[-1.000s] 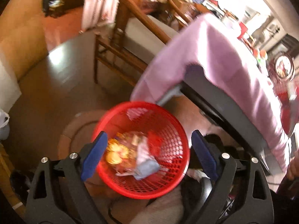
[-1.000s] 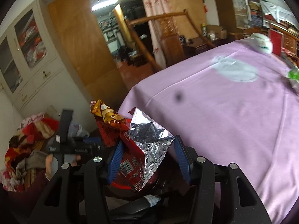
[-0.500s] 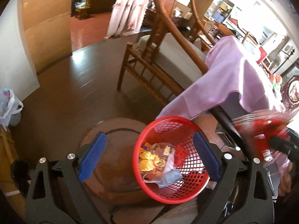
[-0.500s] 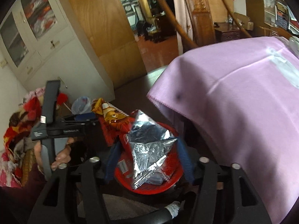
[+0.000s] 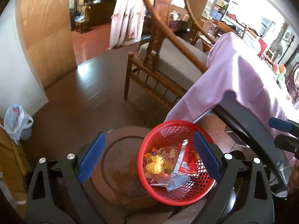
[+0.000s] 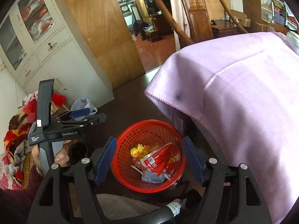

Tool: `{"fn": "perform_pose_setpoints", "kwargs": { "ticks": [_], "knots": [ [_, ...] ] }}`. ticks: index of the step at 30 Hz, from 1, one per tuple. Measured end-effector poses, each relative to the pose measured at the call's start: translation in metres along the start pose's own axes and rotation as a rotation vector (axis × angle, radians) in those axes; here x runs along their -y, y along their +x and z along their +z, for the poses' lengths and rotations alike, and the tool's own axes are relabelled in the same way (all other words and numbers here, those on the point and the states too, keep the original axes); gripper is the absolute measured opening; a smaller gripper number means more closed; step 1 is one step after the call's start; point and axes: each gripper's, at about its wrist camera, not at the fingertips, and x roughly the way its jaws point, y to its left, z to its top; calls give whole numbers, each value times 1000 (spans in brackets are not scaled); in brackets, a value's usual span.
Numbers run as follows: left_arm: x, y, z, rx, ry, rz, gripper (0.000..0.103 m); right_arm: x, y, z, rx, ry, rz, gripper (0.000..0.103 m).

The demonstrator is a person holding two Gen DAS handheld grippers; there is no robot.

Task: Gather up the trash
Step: 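Return both tools over the table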

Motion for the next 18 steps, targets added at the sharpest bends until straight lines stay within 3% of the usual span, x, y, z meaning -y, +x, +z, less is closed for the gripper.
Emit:
{"fn": "perform_pose_setpoints", "kwargs": {
  "ticks": [8, 18],
  "knots": [
    [58, -29, 12, 92, 158, 16, 94, 8, -43, -11, 98, 26, -37, 80],
    [145, -71, 11, 210, 362, -2, 96, 33, -126, -40, 273, 93, -90, 84]
  ]
}}
